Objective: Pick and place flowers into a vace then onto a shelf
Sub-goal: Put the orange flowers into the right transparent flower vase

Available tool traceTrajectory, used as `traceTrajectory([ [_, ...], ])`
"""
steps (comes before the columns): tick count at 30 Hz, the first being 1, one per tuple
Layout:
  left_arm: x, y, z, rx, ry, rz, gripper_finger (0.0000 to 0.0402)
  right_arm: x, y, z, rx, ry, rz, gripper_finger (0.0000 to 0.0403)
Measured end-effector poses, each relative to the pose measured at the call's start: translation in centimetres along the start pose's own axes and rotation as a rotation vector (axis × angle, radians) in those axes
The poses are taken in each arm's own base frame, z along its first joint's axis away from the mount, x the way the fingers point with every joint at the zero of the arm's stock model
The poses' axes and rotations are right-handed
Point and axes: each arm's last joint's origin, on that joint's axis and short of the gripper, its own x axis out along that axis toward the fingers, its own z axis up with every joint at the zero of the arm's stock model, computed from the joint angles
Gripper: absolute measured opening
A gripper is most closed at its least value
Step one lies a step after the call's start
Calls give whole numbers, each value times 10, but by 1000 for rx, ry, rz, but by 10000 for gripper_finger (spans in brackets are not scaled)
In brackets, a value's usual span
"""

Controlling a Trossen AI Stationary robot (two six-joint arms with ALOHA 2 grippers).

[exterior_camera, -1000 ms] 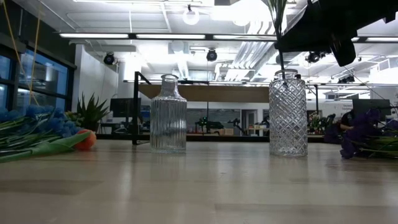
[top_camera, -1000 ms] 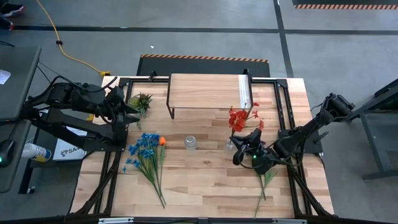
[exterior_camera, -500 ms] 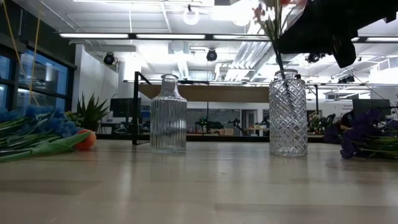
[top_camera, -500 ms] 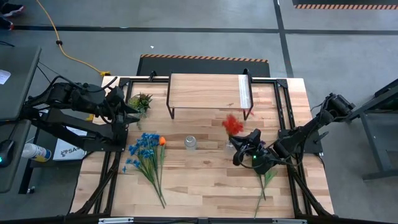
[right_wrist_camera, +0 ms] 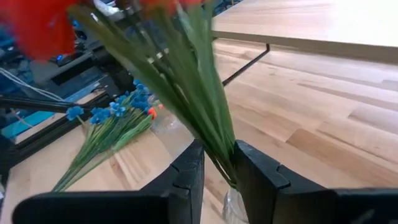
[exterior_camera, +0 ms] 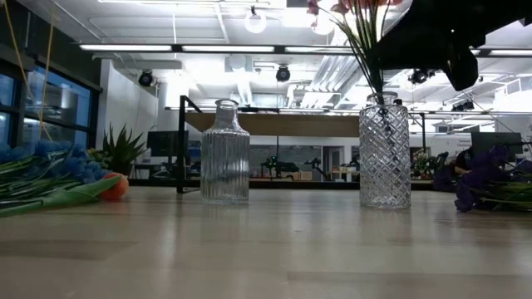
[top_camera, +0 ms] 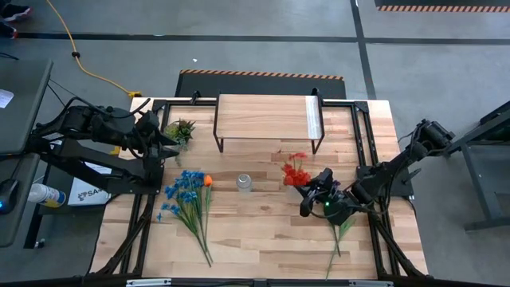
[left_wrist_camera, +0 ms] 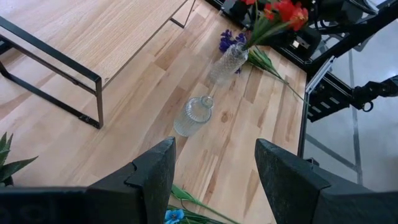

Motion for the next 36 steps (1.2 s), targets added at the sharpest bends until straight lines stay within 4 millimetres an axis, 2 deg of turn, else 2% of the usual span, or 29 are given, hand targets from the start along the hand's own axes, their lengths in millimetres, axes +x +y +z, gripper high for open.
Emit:
traceTrajectory([
  [4,0,0,0,0,0,0,253,-4,1,0,3,4,17,79],
  [15,0,0,0,0,0,-1,253,-14,0,17,23,6,62,81],
  [36,0,0,0,11,-2,-2,253,-15,1,12,56,151,147,85],
])
